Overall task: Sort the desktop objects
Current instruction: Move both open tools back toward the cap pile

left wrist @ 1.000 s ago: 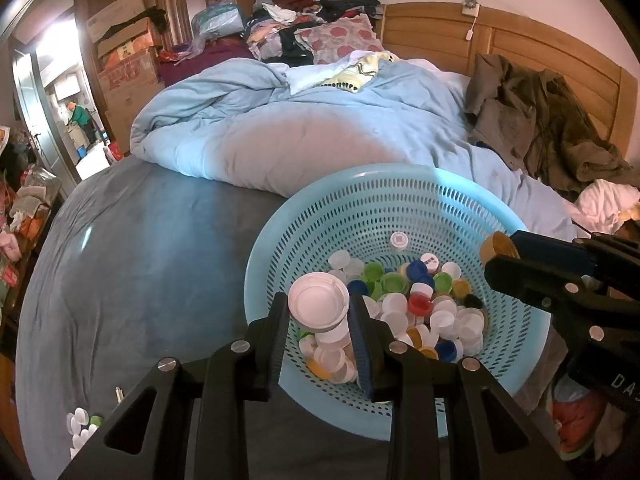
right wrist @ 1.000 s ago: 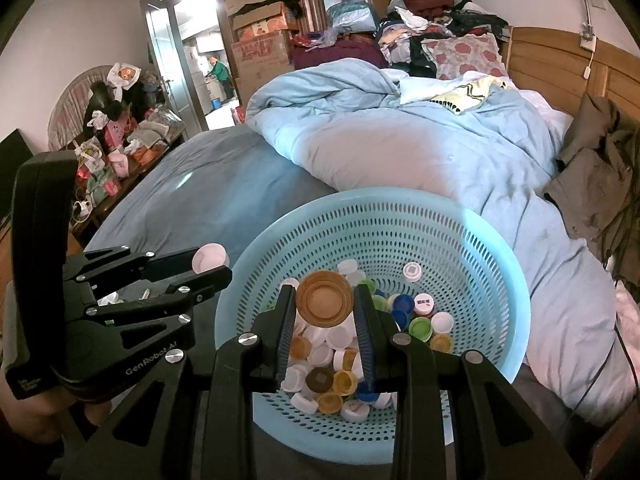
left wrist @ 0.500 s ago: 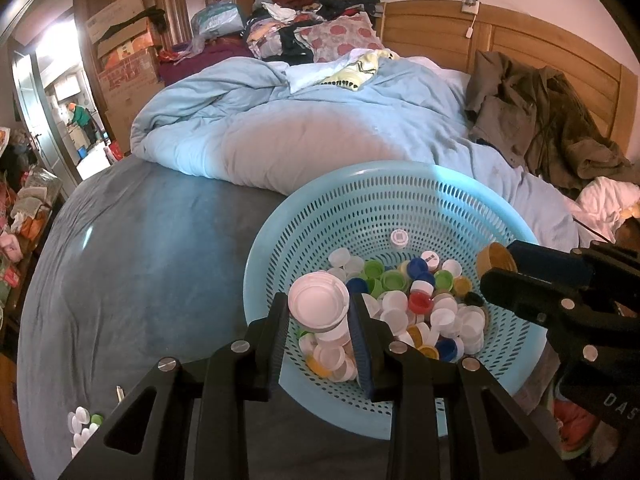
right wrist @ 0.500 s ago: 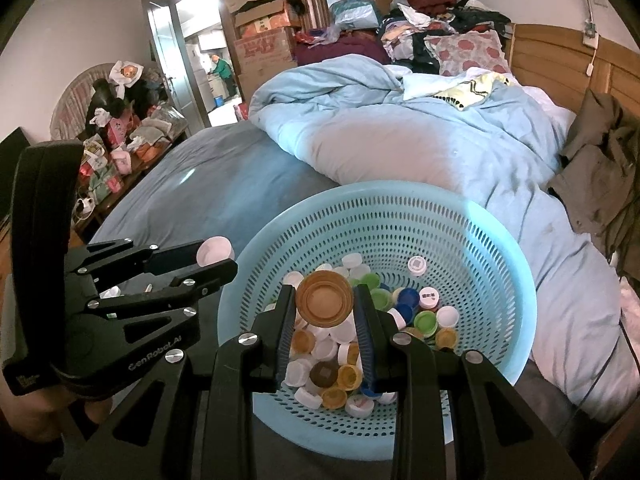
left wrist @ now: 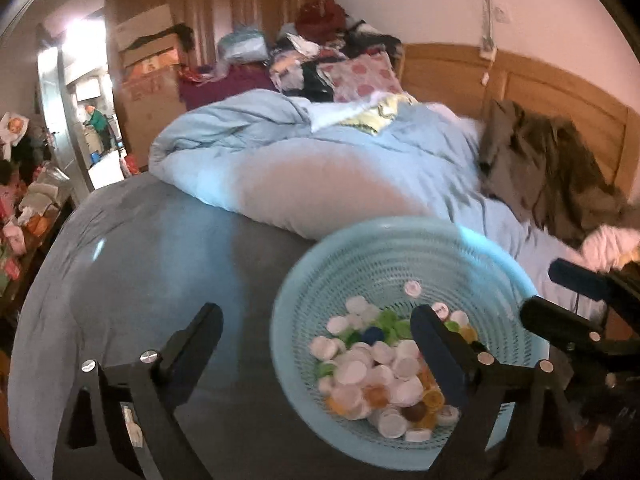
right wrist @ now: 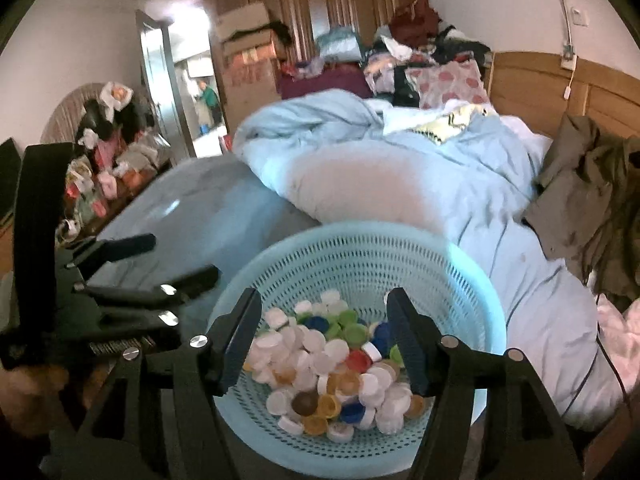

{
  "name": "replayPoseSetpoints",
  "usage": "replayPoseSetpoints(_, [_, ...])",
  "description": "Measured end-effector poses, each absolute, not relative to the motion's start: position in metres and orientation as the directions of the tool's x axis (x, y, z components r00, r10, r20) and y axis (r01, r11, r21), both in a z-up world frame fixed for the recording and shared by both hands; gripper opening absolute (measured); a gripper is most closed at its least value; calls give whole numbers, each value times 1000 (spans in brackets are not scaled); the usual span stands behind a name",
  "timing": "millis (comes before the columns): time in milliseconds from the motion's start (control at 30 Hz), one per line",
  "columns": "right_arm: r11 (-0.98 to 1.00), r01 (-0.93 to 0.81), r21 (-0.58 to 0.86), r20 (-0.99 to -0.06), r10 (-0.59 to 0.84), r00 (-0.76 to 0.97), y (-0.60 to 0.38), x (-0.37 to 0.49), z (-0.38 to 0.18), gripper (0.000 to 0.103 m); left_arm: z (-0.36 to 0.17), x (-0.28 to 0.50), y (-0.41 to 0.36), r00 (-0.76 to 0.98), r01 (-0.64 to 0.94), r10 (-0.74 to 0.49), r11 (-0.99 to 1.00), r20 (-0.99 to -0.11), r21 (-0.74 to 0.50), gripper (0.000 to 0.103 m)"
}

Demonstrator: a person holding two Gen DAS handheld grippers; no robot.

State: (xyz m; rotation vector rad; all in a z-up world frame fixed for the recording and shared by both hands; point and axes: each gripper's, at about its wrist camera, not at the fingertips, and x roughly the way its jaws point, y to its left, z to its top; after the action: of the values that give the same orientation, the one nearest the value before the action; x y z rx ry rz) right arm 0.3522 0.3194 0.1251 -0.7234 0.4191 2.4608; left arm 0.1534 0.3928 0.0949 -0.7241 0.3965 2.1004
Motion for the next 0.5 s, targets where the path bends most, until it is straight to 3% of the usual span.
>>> replayPoseSetpoints(233, [-875, -457, 163, -567, 295, -769, 271, 340, 102, 60, 66, 97, 270, -516, -709, 596, -700, -616, -83, 97])
replayPoseSetpoints(433, [-929, -317, 189, -665, 117, -738, 218, 313, 44, 60, -9, 56, 113, -606, -507, 391, -861, -693, -42, 96])
replayPoseSetpoints(500, [-929, -301, 214, -697, 71, -714, 208, 305, 27, 60, -36, 39, 65, -607, -424, 308, -905, -732, -29, 91])
